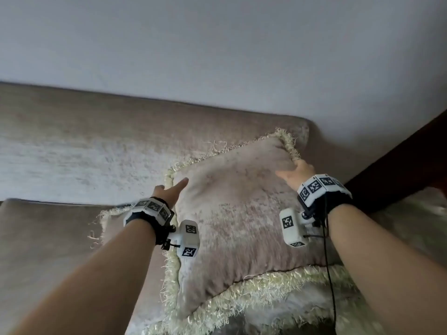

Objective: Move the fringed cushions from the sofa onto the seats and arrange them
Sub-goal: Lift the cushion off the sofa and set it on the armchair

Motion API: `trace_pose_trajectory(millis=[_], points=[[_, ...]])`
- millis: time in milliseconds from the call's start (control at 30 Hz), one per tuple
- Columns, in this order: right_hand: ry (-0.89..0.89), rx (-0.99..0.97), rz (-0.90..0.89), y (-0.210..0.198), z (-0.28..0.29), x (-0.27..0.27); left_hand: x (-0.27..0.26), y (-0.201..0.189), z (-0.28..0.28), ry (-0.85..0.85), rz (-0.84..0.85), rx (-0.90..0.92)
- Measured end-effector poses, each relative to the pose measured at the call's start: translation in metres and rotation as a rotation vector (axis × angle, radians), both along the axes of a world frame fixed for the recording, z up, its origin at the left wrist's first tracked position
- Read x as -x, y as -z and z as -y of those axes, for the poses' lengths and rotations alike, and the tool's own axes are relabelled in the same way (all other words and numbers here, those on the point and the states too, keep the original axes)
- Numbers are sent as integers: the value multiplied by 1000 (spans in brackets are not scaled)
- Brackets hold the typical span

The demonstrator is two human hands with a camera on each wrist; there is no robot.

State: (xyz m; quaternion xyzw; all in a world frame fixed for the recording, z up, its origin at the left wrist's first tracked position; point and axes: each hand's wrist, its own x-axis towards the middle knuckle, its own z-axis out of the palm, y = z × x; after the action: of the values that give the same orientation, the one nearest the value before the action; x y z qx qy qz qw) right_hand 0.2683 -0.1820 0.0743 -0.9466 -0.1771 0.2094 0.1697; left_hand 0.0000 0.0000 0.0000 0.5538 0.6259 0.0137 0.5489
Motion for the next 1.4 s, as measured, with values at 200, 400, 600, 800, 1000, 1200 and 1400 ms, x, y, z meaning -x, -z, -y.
trace_pose_trajectory(millis=[200, 400, 600, 800, 1000, 1200, 1400], points=[[89, 158, -118, 48, -4, -27, -14, 57, 7, -38, -147, 109], [88, 295, -150, 66, 5, -48, -34, 89, 10, -117, 26, 304], [108, 339, -184, 69, 10, -51, -22, 144, -1, -136, -10, 404], [141, 253, -234, 74, 15, -63, -25, 126, -2, -185, -7, 376], [190, 185, -244, 83, 20, -67, -28, 101, 17, -235, 66, 380], [173, 68, -256, 61, 23, -56, -30, 81, 11, -257, 182, 406], [261, -225, -308, 15, 27, -45, -31, 26, 2, -319, 264, 230]])
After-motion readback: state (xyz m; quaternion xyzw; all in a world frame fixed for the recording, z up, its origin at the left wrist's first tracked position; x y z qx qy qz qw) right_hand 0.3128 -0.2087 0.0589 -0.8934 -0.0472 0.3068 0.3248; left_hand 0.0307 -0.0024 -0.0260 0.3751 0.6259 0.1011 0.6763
